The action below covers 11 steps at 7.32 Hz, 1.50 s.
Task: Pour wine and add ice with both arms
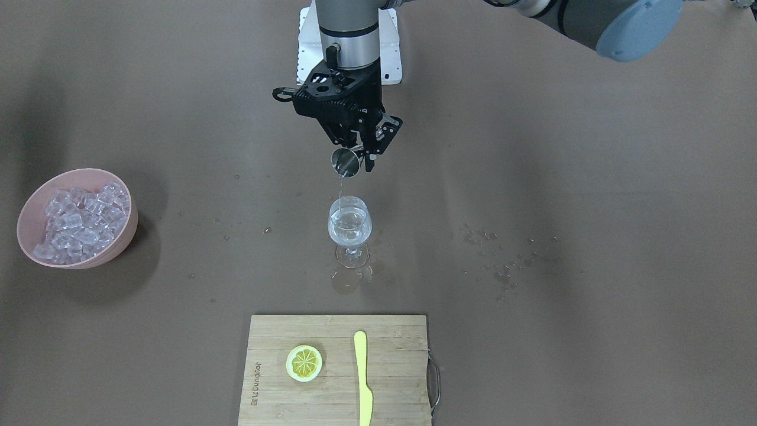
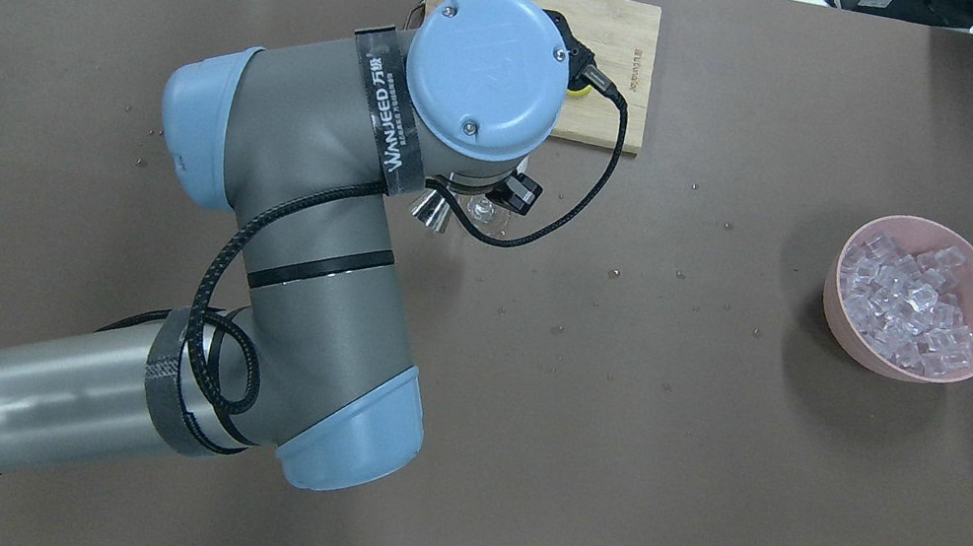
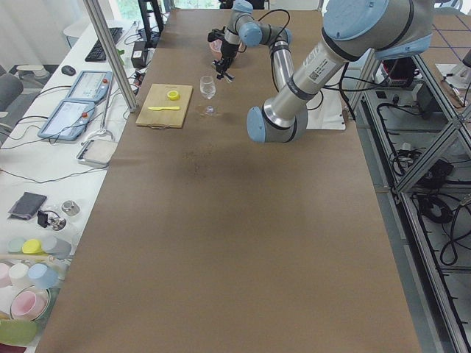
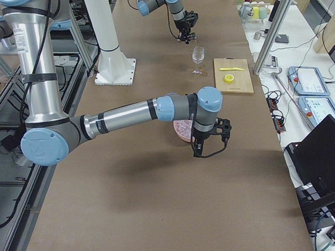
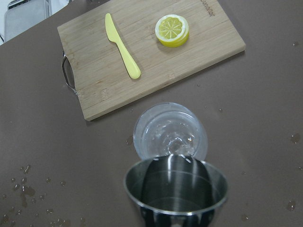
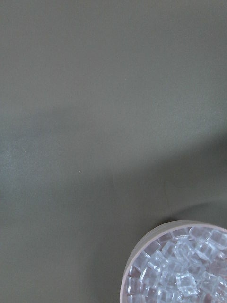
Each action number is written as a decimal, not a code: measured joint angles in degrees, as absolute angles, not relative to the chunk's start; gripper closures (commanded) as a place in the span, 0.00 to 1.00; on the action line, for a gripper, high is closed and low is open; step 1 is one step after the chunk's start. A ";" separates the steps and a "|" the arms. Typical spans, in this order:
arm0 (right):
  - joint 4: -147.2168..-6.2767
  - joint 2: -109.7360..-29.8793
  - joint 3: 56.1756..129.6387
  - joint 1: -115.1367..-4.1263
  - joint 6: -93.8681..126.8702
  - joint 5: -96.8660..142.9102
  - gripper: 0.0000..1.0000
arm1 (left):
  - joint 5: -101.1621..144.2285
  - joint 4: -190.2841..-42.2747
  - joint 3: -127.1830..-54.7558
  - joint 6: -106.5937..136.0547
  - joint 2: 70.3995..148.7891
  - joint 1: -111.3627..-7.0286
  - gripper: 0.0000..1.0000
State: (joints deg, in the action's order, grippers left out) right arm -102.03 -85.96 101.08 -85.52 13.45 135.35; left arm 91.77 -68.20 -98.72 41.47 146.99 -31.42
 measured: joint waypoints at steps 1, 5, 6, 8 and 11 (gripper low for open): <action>-102.04 -85.96 101.07 -85.52 13.45 135.35 0.00 | 92.41 -66.61 -98.68 40.26 147.38 -32.07 1.00; -102.04 -85.96 100.93 -85.52 13.45 135.35 0.00 | 92.89 -57.71 -94.56 37.04 154.04 -33.26 1.00; -102.04 -85.96 100.92 -85.52 13.45 135.37 0.00 | 92.88 -55.92 -93.23 36.39 155.50 -33.32 1.00; -102.04 -86.01 100.90 -85.53 13.50 135.43 0.00 | 92.94 -54.10 -92.36 35.21 156.32 -34.06 1.00; -102.04 -86.04 100.91 -85.53 13.53 135.44 0.00 | 92.91 -53.73 -90.64 34.93 156.42 -34.75 1.00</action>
